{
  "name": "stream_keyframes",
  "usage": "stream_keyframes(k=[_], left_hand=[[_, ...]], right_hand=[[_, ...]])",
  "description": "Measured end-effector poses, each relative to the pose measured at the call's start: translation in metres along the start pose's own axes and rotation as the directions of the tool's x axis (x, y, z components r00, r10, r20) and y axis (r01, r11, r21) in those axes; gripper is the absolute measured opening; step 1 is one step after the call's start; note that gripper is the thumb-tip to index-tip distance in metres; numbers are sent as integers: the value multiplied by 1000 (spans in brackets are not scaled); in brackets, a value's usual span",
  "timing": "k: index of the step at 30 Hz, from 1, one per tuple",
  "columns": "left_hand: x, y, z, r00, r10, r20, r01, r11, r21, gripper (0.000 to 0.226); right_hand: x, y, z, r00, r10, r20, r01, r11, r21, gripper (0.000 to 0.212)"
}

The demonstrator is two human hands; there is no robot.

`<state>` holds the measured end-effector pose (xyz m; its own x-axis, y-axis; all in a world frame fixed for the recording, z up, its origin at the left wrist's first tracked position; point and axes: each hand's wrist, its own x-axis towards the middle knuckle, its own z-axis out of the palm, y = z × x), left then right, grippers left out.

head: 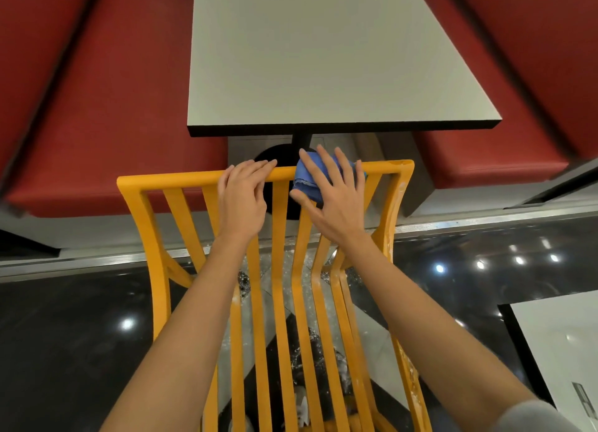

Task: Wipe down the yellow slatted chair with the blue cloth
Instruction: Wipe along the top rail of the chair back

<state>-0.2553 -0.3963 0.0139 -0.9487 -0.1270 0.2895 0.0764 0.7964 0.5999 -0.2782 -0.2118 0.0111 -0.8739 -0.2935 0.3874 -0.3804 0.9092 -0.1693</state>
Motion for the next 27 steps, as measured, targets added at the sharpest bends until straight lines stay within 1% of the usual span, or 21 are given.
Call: stream_keyframes(k=[2, 4, 6, 8, 10, 11, 12, 13, 14, 15, 17, 19, 21, 22, 24, 27], left_hand=[[0, -1, 0, 1000, 1, 5, -1, 1000, -3, 43], [0, -2, -1, 1000, 1, 9, -1, 1000, -3, 43], [0, -1, 0, 1000, 1, 4, -1, 1000, -9, 43], [-1, 1, 2, 1000, -5, -4, 5, 1000, -15, 43], [-1, 2, 4, 1000, -18, -14, 17, 1000, -22, 44], [-1, 2, 4, 1000, -24, -19, 24, 999, -26, 45], [0, 2, 5, 999, -27, -22, 27, 999, -25, 45], [0, 2, 5, 999, -26, -21, 26, 999, -22, 45], [1, 2, 6, 1000, -23, -18, 23, 1000, -17, 46], [1, 2, 6, 1000, -19, -15, 19, 1000, -13, 46], [1, 1, 5, 1000, -12, -3, 12, 1000, 8, 47], [1, 2, 3, 1000, -7, 6, 7, 998, 56, 47], [-1, 3, 3, 1000, -5, 0, 5, 995, 97, 48], [-2, 4, 3, 1000, -1, -5, 1, 995, 104, 48], [-3, 4, 4, 1000, -1, -13, 2, 995, 97, 48], [-4, 8, 8, 999, -25, -29, 27, 997, 76, 47]], right_hand=[[2, 21, -3, 997, -73, 21, 75, 993, -92, 52], [4, 45, -6, 996, -82, 28, 85, 990, -113, 50], [2, 65, -8, 1000, -16, -19, 15, 998, -53, 54], [-2, 68, -9, 994, 90, -66, -89, 996, 23, 54], [-3, 49, -10, 978, 197, -68, -191, 978, 80, 47], [-2, 34, -9, 973, 228, -40, -224, 970, 92, 50], [1, 17, -7, 976, 219, -2, -218, 972, 82, 58], [5, 2, -4, 985, 170, 32, -172, 984, 54, 67], [10, -10, 1, 993, 108, 56, -109, 994, 19, 72], [16, -18, 6, 996, 61, 66, -60, 998, -10, 72], [26, -21, 11, 998, 10, 58, -8, 1000, -25, 65], [28, -9, 10, 995, -71, 71, 71, 997, 0, 55], [26, 14, 5, 983, -168, 72, 168, 986, 9, 53], [24, 29, 2, 982, -182, 58, 181, 983, 19, 54], [18, 54, -4, 991, -137, 7, 136, 989, 54, 53], [7, 71, -7, 998, 19, -65, -12, 993, 115, 50]])
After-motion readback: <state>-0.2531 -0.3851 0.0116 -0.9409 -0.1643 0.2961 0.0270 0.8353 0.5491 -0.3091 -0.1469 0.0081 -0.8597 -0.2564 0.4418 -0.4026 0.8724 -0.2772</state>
